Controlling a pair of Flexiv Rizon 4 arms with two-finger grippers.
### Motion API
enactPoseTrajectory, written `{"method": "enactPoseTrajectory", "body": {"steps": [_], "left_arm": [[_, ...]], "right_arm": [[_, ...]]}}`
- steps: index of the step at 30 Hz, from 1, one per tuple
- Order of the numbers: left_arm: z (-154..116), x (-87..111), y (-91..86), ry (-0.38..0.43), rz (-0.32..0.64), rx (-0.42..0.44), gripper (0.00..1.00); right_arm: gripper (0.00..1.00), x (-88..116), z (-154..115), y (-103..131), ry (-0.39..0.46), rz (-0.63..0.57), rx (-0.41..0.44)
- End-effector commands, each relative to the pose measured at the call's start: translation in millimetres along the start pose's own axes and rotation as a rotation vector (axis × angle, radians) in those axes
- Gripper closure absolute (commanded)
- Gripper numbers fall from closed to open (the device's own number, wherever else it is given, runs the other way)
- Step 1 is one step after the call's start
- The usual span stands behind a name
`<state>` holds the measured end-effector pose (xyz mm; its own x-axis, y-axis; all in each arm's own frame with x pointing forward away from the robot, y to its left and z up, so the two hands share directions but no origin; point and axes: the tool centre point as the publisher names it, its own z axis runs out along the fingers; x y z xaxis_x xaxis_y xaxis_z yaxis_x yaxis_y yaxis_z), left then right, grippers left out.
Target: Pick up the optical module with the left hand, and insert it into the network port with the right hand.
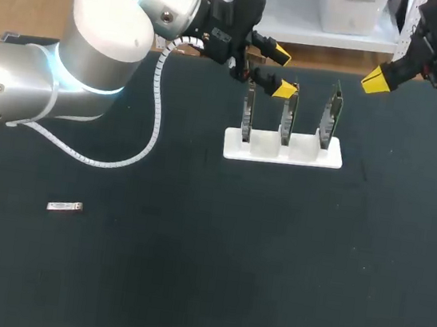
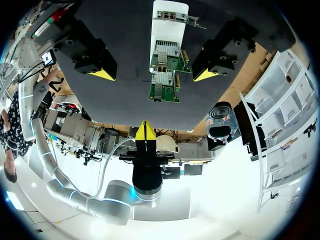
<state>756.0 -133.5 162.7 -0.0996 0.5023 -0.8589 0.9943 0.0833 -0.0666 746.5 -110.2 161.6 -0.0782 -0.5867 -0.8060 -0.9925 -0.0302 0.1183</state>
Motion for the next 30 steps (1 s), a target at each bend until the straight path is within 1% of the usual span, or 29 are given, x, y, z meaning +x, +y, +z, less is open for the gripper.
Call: {"method": "enactPoseTrajectory", "body": {"steps": [1, 9, 10, 11, 30], "left_arm": [[0.0, 0.6, -0.9, -0.001, 0.001, -0.003, 0.0], [0.0, 0.6, -0.9, -0.001, 0.001, -0.003, 0.0], [0.0, 0.6, -0.9, -0.001, 0.001, -0.003, 0.0], [0.0, 0.6, -0.9, -0.001, 0.001, -0.003, 0.0], [0.0, 0.6, -0.9, -0.001, 0.001, -0.003, 0.0]], "right_arm": [[1.0, 1.1, 0.2, -1.6, -0.004, -0.003, 0.002], [1.0, -0.6, 1.4, -4.7, -0.007, -0.006, 0.012], [0.54, -0.6, 1.4, -4.7, -0.007, -0.006, 0.012], [0.0, -0.6, 1.4, -4.7, -0.007, -0.006, 0.012], [0.0, -0.6, 1.4, -4.7, -0.007, -0.006, 0.012]]}}
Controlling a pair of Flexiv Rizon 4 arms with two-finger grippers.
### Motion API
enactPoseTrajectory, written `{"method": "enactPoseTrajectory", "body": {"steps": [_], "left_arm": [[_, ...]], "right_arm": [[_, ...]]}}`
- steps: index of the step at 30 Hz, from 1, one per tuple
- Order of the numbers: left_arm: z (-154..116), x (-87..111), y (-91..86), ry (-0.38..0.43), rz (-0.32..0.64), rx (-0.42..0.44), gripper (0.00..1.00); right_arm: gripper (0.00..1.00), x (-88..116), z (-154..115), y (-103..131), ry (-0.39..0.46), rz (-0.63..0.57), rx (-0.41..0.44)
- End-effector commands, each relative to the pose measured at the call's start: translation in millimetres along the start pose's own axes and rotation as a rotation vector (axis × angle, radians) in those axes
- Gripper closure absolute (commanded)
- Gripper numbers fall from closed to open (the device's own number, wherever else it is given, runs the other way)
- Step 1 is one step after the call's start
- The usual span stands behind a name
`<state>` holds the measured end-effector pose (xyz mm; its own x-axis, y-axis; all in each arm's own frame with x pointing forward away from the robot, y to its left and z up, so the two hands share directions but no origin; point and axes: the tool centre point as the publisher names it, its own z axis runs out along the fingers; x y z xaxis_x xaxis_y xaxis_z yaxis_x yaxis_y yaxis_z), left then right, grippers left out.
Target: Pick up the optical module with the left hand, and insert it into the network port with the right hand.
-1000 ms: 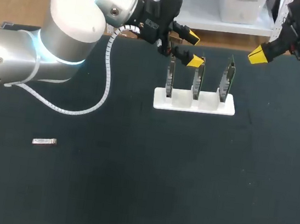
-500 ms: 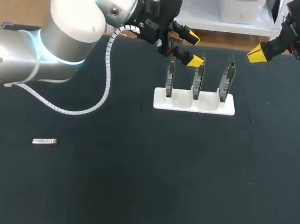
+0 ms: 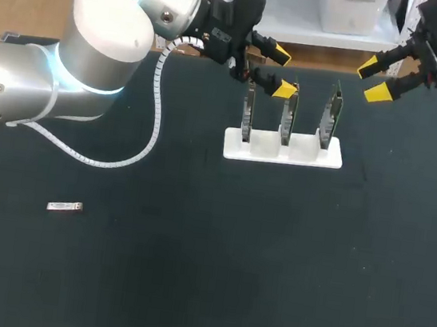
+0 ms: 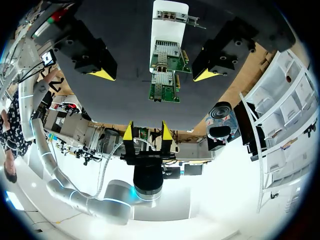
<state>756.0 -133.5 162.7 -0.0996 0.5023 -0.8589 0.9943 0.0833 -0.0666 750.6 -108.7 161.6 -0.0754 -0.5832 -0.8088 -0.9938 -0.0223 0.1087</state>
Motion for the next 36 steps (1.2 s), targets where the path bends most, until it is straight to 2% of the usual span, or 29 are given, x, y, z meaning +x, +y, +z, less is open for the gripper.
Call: {"method": "enactPoseTrajectory", "body": {"steps": [1, 9, 13, 18, 23, 26, 28, 29, 36], "left_arm": [[0.0, 0.6, -0.9, -0.001, 0.001, -0.003, 0.0], [0.0, 0.6, -0.9, -0.001, 0.001, -0.003, 0.0], [-8.0, -11.9, 2.4, -0.001, 0.034, -0.03, 0.0], [-30.9, -33.9, 2.7, -0.006, 0.083, -0.078, 0.0], [-68.2, -39.0, 5.9, 0.026, 0.108, -0.192, 0.0], [-92.9, -31.8, 6.4, 0.084, 0.111, -0.275, 0.0], [-106.7, -21.0, 8.3, 0.206, 0.096, -0.361, 0.0], [-115.5, -13.9, 8.9, 0.218, 0.086, -0.386, 0.0], [-164.1, 38.6, 5.6, 0.392, -0.049, -0.479, 0.0]], "right_arm": [[0.0, 0.6, 0.5, -0.7, -0.002, -0.003, 0.0], [0.0, 0.6, 0.5, -0.7, -0.002, -0.003, 0.0], [0.0, 0.6, 0.5, -0.7, -0.002, -0.003, 0.0], [0.0, 0.6, 0.5, -0.7, -0.002, -0.003, 0.0], [0.0, 0.6, 0.5, -0.7, -0.002, -0.003, 0.0], [0.0, 0.6, 0.5, -0.7, -0.002, -0.003, 0.0], [0.0, 0.6, 0.5, -0.7, -0.002, -0.003, 0.0], [0.0, 0.6, 0.5, -0.7, -0.002, -0.003, 0.0], [0.0, 0.6, 0.5, -0.7, -0.002, -0.003, 0.0]]}}
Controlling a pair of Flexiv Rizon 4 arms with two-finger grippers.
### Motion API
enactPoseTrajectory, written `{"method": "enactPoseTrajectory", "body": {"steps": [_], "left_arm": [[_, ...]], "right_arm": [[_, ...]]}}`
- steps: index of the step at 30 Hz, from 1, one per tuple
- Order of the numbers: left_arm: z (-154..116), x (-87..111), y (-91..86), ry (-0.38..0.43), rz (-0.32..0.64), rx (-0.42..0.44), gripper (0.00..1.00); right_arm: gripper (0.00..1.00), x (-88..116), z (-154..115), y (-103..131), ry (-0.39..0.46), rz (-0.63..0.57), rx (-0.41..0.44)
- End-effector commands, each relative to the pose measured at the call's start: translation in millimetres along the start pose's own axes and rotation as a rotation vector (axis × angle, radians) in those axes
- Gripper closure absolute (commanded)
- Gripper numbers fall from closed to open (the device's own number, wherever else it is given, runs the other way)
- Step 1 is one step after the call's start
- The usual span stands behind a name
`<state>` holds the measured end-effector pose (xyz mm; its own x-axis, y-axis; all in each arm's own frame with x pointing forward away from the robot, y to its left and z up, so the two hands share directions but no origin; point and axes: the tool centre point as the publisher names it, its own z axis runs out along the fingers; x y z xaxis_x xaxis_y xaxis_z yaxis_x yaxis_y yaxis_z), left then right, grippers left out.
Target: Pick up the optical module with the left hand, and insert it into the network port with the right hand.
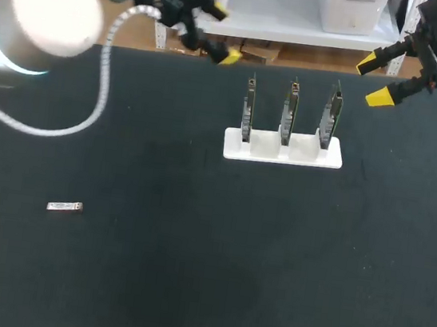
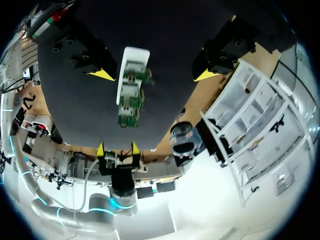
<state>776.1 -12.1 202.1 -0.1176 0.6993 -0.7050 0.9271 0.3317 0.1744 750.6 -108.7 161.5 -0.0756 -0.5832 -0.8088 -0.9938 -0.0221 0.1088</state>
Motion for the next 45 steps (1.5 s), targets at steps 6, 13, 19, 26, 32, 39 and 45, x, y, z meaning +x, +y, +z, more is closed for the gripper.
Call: {"method": "enactPoseTrajectory", "body": {"steps": [6, 13, 19, 26, 32, 39, 45], "left_arm": [[-58.4, 64.8, -10.3, 0.302, -0.1, -0.143, 0.0], [-63.0, 113.5, -12.0, 0.444, -0.15, -0.116, 0.0], [-65.4, 134.0, -16.3, 0.534, -0.171, -0.083, 0.0], [-54.6, 138.6, -16.5, 0.538, -0.14, -0.054, 0.0], [-54.6, 138.6, -16.5, 0.538, -0.14, -0.054, 0.0], [-54.6, 138.6, -16.5, 0.538, -0.14, -0.054, 0.0], [-54.2, 137.7, -22.7, 0.547, -0.101, -0.06, 0.0]], "right_arm": [[0.0, 0.6, 0.5, -0.6, -0.002, -0.003, 0.0], [0.0, 0.6, 0.5, -0.6, -0.002, -0.003, 0.0], [0.0, 0.6, 0.5, -0.6, -0.002, -0.003, 0.0], [0.0, 0.6, 0.5, -0.6, -0.002, -0.003, 0.0], [0.0, 0.6, 0.5, -0.6, -0.002, -0.003, 0.0], [0.0, 0.6, 0.5, -0.6, -0.002, -0.003, 0.0], [0.0, 0.6, 0.5, -0.6, -0.002, -0.003, 0.0]]}}
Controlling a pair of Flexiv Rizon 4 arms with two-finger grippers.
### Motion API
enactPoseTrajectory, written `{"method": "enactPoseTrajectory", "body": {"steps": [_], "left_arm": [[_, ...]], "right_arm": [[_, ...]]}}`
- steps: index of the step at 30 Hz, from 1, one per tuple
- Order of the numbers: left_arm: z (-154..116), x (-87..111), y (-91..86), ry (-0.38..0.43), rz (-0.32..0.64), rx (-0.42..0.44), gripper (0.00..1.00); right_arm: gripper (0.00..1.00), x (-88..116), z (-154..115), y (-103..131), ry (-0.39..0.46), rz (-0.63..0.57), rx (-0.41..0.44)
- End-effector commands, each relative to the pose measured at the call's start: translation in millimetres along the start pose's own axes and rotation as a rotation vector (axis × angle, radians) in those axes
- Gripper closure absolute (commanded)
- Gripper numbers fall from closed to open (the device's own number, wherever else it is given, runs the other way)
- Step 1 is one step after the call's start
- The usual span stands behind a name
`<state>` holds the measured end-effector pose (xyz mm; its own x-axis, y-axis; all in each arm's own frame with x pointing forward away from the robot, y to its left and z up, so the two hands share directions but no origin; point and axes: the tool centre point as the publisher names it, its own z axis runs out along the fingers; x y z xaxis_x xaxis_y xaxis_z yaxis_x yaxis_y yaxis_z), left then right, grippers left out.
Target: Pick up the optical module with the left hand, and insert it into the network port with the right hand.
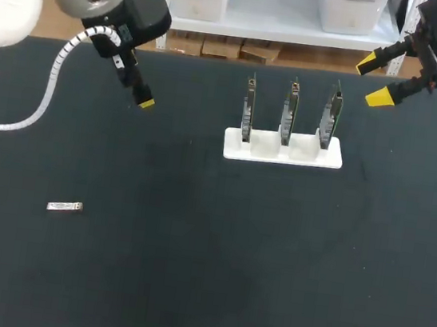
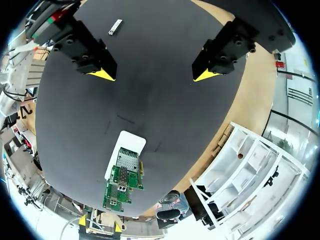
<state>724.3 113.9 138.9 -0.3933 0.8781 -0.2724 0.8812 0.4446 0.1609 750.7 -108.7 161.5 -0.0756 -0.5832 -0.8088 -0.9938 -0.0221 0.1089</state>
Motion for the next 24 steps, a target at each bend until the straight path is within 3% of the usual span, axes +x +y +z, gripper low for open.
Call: {"method": "enactPoseTrajectory", "body": {"steps": [1, 4, 12, 20, 24], "left_arm": [[0.5, 3.0, -6.0, 0.007, 0.019, -0.002, 0.0], [2.7, 18.1, -6.7, 0.016, 0.059, -0.003, 0.0], [12.0, 71.4, -4.0, 0.112, 0.038, -0.017, 0.0], [19.3, 120.3, -15.5, 0.14, 0.164, -0.023, 0.0], [22.9, 139.1, -21.0, 0.193, 0.203, -0.017, 0.0]], "right_arm": [[0.0, 0.5, 0.5, -0.5, -0.002, -0.003, 0.0], [0.0, 0.5, 0.5, -0.5, -0.002, -0.003, 0.0], [0.0, 0.5, 0.5, -0.5, -0.002, -0.003, 0.0], [0.0, 0.5, 0.5, -0.5, -0.002, -0.003, 0.0], [0.0, 0.5, 0.5, -0.5, -0.002, -0.003, 0.0]]}}
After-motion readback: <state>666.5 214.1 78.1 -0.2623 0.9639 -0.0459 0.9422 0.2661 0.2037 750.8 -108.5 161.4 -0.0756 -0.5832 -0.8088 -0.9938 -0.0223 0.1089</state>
